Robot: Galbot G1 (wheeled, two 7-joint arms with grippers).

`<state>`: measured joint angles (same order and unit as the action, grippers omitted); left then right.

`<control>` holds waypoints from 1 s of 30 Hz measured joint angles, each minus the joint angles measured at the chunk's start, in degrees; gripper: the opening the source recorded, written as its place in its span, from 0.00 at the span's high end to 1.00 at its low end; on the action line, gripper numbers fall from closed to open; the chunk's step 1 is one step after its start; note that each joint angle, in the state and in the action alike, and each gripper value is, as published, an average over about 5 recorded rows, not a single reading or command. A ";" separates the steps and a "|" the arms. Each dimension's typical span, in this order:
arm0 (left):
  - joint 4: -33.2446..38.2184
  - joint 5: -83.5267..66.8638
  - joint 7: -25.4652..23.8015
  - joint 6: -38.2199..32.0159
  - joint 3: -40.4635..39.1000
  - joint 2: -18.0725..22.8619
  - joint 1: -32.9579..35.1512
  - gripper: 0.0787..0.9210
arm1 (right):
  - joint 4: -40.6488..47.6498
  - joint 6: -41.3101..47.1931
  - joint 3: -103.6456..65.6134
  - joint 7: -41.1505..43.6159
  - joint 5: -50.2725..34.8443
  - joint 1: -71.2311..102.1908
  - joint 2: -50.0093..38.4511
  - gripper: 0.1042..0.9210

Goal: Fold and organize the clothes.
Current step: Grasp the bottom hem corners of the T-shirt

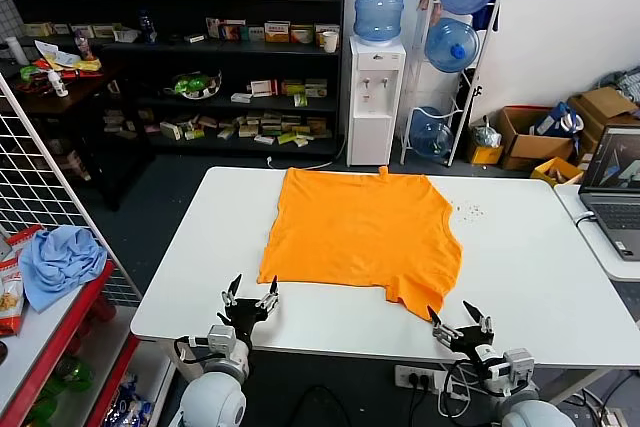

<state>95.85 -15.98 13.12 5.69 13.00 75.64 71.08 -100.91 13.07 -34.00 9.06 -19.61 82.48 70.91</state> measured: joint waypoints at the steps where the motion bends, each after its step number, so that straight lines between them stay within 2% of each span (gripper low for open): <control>1: -0.14 -0.02 -0.05 0.03 -0.02 0.01 -0.10 0.12 | 0.09 0.09 0.07 -0.06 -0.09 -0.09 0.05 0.12; 24: -5.41 -3.45 0.71 5.66 -1.26 0.04 -6.42 0.12 | 3.93 2.98 3.34 -2.45 -3.47 -5.81 2.18 0.13; 27: -6.20 -3.62 0.69 6.12 -1.39 0.25 -7.03 0.15 | 4.20 3.25 3.58 -2.70 -3.91 -6.51 2.41 0.20; 30: -6.84 -3.72 0.75 6.50 -1.53 0.39 -7.50 0.23 | 4.43 3.59 3.80 -3.01 -4.36 -7.12 2.53 0.31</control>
<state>89.01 -19.69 13.87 12.19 11.47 76.03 63.58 -96.48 16.66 -30.21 6.05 -23.97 75.36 73.45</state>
